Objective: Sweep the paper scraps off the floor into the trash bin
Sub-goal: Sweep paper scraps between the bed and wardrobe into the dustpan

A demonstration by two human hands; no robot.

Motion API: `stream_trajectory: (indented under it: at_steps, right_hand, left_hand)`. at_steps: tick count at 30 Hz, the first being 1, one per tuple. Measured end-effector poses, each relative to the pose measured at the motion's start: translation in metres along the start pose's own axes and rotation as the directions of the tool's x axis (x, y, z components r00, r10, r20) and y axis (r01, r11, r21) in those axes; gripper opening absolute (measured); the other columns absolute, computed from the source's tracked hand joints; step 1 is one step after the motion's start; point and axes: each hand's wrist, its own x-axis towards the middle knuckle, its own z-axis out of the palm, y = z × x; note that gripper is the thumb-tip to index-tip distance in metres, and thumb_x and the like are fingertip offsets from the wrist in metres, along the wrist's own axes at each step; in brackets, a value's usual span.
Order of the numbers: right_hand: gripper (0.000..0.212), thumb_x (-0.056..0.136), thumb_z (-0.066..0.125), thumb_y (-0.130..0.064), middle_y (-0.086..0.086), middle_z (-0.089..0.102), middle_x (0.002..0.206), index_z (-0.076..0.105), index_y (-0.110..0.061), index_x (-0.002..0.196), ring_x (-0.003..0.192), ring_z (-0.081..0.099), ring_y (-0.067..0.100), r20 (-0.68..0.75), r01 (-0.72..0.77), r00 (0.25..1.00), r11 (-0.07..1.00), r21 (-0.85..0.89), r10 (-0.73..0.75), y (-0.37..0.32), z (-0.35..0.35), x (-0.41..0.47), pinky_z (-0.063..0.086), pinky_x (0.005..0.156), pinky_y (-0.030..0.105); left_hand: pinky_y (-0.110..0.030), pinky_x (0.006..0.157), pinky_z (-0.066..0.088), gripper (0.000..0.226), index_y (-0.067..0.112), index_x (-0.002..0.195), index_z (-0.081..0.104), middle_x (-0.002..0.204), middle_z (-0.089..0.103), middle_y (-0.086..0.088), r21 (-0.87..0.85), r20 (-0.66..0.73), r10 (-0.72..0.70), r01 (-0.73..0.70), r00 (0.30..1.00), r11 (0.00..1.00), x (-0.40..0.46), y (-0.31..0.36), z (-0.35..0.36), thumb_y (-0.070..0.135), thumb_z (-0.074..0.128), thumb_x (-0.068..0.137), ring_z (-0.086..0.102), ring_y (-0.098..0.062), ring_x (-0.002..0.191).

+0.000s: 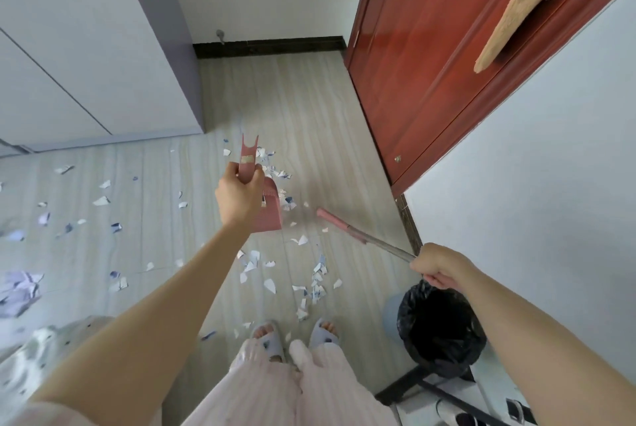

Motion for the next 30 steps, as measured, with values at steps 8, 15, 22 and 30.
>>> stream_trajectory:
  at_steps: [8, 15, 22, 30]
  right_hand:
    - [0.035, 0.092, 0.04, 0.002, 0.008, 0.048, 0.047, 0.042, -0.008, 0.059, 0.046, 0.043, 0.019, 0.013, 0.071, 0.997, 0.977, 0.203, -0.075, -0.026, 0.064, 0.024, 0.04, 0.045, 0.025]
    - [0.03, 0.094, 0.033, 0.002, 0.009, 0.047, 0.057, 0.045, 0.0, 0.067, 0.045, 0.041, 0.014, 0.139, 0.047, 0.989, 0.994, 0.094, -0.06, -0.016, 0.097, 0.016, 0.035, 0.045, 0.023]
    - [0.055, 0.098, 0.025, -0.01, 0.003, 0.043, 0.031, 0.042, -0.005, 0.046, 0.04, 0.04, 0.016, 0.257, 0.14, 0.951, 0.981, 0.134, -0.171, -0.012, 0.074, -0.005, 0.035, 0.043, 0.02]
    - [0.029, 0.095, 0.042, -0.003, 0.002, 0.042, 0.061, 0.039, -0.013, 0.068, 0.021, 0.039, 0.001, 0.158, 0.063, 0.969, 0.813, 0.579, -0.187, 0.018, 0.076, 0.004, 0.032, 0.028, 0.009]
  left_hand:
    - [-0.03, 0.057, 0.034, 0.032, 0.018, 0.064, 0.041, 0.06, 0.044, 0.002, 0.085, -0.108, -0.091, 0.1, 0.99, 0.991, -0.023, -0.054, -0.022, 0.027, 0.057, 0.09, 0.039, -0.018, 0.057]
    - [-0.036, 0.061, 0.047, 0.032, 0.017, 0.065, 0.044, 0.065, 0.053, -0.006, 0.112, -0.165, -0.16, 0.18, 0.973, 0.977, -0.048, -0.069, -0.03, 0.033, 0.058, 0.089, 0.052, -0.028, 0.066]
    - [-0.04, 0.065, 0.052, 0.041, 0.012, 0.13, 0.035, 0.09, 0.058, -0.014, 0.038, -0.201, -0.215, 0.227, 0.956, 0.973, -0.066, -0.06, -0.038, 0.025, 0.05, 0.095, 0.057, -0.03, 0.071]
    - [-0.03, 0.051, 0.05, 0.033, 0.011, 0.126, 0.04, 0.105, 0.055, -0.015, -0.037, -0.237, -0.321, 0.322, 0.917, 0.946, -0.078, -0.06, -0.059, 0.009, 0.04, 0.093, 0.062, -0.03, 0.077]
